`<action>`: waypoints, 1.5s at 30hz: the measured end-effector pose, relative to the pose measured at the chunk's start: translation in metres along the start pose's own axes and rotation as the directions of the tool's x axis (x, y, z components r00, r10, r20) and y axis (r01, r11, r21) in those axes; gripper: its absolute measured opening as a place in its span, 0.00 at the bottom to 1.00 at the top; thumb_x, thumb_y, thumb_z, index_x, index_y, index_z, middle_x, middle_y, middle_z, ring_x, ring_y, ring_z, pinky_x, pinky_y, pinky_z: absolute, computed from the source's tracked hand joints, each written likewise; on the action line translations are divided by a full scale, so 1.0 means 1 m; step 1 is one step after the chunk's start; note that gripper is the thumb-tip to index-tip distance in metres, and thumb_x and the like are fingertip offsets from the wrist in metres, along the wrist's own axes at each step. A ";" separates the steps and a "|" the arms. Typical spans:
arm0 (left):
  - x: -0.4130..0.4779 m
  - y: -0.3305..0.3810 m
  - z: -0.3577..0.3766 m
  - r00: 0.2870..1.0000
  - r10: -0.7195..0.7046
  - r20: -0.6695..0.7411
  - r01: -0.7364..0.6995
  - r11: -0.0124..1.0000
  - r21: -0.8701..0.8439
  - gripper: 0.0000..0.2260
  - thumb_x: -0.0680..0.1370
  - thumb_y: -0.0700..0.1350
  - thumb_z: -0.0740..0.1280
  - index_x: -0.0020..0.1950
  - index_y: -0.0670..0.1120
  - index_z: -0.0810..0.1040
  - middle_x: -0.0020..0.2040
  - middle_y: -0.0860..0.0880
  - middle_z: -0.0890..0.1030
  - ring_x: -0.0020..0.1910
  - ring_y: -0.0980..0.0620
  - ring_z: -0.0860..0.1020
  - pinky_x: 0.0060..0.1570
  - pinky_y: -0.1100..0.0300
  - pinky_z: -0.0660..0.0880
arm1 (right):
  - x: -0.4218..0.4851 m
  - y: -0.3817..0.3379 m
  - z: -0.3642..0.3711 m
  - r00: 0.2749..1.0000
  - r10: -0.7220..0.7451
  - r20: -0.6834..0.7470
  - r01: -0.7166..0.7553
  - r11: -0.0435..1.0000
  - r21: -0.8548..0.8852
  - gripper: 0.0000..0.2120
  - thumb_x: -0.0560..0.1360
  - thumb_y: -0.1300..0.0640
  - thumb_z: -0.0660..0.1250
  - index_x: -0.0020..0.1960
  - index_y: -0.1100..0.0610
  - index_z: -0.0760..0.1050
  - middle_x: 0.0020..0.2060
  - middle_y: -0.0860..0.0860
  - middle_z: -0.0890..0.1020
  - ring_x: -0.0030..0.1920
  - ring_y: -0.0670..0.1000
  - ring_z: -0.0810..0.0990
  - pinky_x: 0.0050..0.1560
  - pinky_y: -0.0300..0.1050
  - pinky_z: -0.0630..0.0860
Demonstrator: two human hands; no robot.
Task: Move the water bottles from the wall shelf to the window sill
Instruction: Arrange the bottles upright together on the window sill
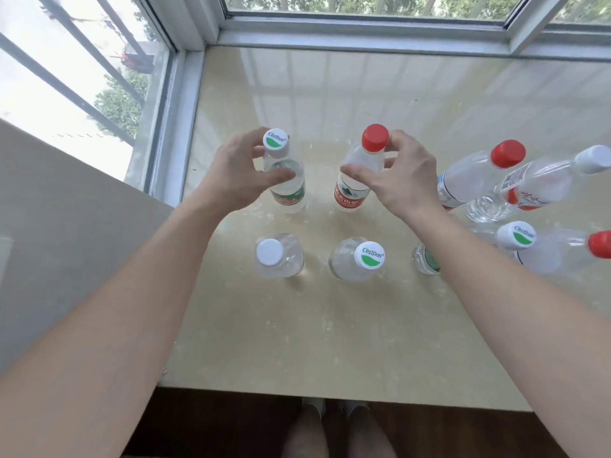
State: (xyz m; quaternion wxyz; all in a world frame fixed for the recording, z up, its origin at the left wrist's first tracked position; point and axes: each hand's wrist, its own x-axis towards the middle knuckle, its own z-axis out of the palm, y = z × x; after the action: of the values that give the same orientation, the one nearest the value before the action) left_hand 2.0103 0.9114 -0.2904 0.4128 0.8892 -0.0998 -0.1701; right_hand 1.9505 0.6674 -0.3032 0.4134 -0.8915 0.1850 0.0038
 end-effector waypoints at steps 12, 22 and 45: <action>-0.001 -0.002 0.007 0.999 -0.011 -0.050 0.011 1.000 -0.019 0.23 0.69 0.51 0.78 0.63 0.52 0.78 0.58 0.54 0.81 0.59 0.55 0.78 0.58 0.57 0.77 | 0.004 0.000 -0.015 0.954 -0.154 0.258 0.165 0.986 -0.022 0.22 0.69 0.54 0.78 0.62 0.50 0.78 0.56 0.45 0.82 0.55 0.48 0.81 0.51 0.32 0.71; -0.006 -0.003 0.006 0.998 -0.016 -0.057 0.014 1.000 -0.022 0.23 0.70 0.51 0.78 0.64 0.52 0.78 0.57 0.55 0.82 0.59 0.53 0.79 0.61 0.54 0.74 | 0.006 0.001 -0.007 0.950 -0.203 0.237 0.213 0.977 -0.016 0.21 0.68 0.56 0.78 0.60 0.51 0.78 0.55 0.48 0.82 0.56 0.52 0.81 0.48 0.21 0.67; -0.075 0.124 -0.036 0.936 0.347 0.051 -0.304 0.730 0.612 0.29 0.73 0.58 0.70 0.72 0.50 0.70 0.67 0.51 0.76 0.66 0.44 0.73 0.62 0.46 0.71 | -0.091 -0.024 -0.195 0.950 -0.261 0.170 0.311 0.787 -0.533 0.24 0.73 0.49 0.71 0.68 0.48 0.73 0.59 0.46 0.76 0.57 0.52 0.78 0.46 0.51 0.79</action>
State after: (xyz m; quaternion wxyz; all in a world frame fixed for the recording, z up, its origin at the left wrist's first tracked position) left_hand 1.9507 0.8808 -0.1567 0.1299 0.9480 -0.2896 -0.0240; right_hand 1.8453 0.5670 -0.1431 0.1410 -0.9892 0.0206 0.0332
